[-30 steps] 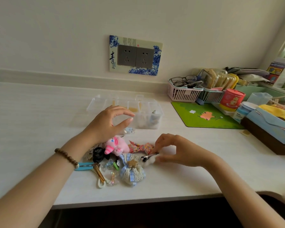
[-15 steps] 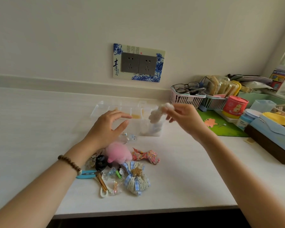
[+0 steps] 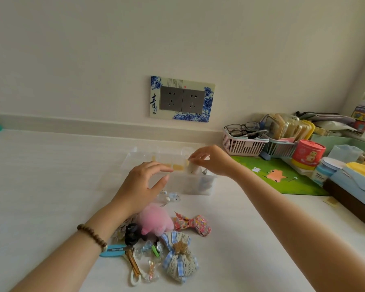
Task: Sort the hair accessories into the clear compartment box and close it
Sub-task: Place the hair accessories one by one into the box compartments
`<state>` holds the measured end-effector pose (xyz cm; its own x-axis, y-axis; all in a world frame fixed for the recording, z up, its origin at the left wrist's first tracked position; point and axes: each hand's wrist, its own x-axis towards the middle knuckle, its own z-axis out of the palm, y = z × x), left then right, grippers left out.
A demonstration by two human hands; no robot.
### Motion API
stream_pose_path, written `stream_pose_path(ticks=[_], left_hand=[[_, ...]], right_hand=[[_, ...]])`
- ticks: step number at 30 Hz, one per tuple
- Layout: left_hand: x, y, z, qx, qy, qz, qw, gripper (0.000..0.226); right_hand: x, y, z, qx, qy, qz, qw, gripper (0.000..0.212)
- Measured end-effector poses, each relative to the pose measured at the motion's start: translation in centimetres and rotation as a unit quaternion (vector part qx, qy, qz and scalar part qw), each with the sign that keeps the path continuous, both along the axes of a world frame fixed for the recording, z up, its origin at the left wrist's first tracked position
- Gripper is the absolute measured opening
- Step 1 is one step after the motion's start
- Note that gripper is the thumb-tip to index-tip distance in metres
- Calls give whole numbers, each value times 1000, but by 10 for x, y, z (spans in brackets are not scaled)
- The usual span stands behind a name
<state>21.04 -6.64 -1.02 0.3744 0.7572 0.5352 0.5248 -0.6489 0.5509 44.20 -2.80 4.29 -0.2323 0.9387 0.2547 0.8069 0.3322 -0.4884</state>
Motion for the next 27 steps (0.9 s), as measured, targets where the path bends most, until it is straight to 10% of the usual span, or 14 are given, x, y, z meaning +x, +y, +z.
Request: stream_pose_path(ticks=[9, 17, 27], left_hand=[[-1, 0, -1, -7, 5, 8, 1000, 41], [-3, 4, -4, -24, 3, 2, 1000, 22], [-3, 3, -3, -22, 11, 1, 1000, 36]], right_hand=[[-6, -17, -14, 21, -215, 19, 976, 61], [-9, -68, -15, 192, -67, 64, 977, 23], [-6, -97, -41, -115, -4, 115, 987, 20]])
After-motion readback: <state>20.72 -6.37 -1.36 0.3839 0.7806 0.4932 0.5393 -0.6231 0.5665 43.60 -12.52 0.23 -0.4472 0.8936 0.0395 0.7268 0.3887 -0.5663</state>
